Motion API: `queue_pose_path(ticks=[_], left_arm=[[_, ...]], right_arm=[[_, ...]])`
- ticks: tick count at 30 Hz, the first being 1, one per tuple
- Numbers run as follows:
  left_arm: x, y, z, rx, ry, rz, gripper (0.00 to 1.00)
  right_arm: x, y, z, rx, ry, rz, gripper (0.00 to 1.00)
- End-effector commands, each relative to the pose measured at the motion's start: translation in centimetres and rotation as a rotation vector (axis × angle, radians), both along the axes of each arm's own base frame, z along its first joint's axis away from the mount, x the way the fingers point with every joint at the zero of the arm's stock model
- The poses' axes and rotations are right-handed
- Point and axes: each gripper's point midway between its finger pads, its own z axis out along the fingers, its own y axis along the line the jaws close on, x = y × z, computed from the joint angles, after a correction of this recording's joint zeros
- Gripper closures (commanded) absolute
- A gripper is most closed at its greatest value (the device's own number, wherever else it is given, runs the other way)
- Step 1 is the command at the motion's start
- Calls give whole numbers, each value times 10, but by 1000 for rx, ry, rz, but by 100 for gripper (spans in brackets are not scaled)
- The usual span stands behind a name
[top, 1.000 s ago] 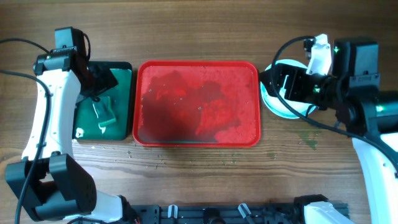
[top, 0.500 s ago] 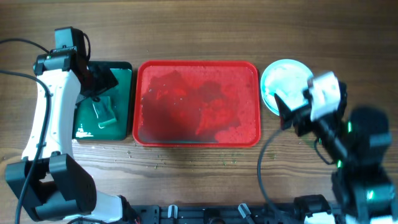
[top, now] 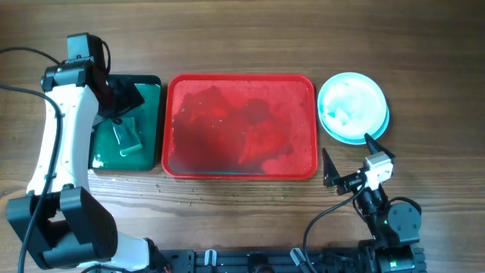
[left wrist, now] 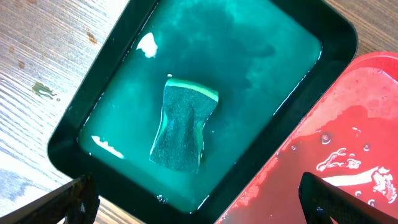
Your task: Clean dirty plates on tray and stack at the side
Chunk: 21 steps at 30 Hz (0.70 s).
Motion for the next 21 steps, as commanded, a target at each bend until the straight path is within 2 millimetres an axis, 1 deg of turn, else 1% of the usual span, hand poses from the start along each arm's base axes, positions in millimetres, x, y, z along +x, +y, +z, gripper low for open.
queue_pose_path(ticks=[1,13,15,16,18,19,20,21], left_arm=[[-1,1,-2,-5,3,16,0],[-1,1,-1,-5,4,16,0],[-2,0,15,6,-44,3,0],[-3,2,34,26,-105,5,0],[6,0,77,58,-308,-48,0],[9,-9,100,65,-438,-131,0],[5,-19,114,70,-543,-213,0],[-5,-29,123,76,-648,-275,0]], right_arm=[[-1,3,2,34,3,19,0],[-1,3,1,34,7,19,0],[-1,3,1,34,6,19,0],[-1,3,1,34,6,19,0],[-1,3,1,34,7,19,0],[-1,3,1,34,6,19,0],[-1,3,1,34,7,19,0],[-1,3,1,34,6,19,0]])
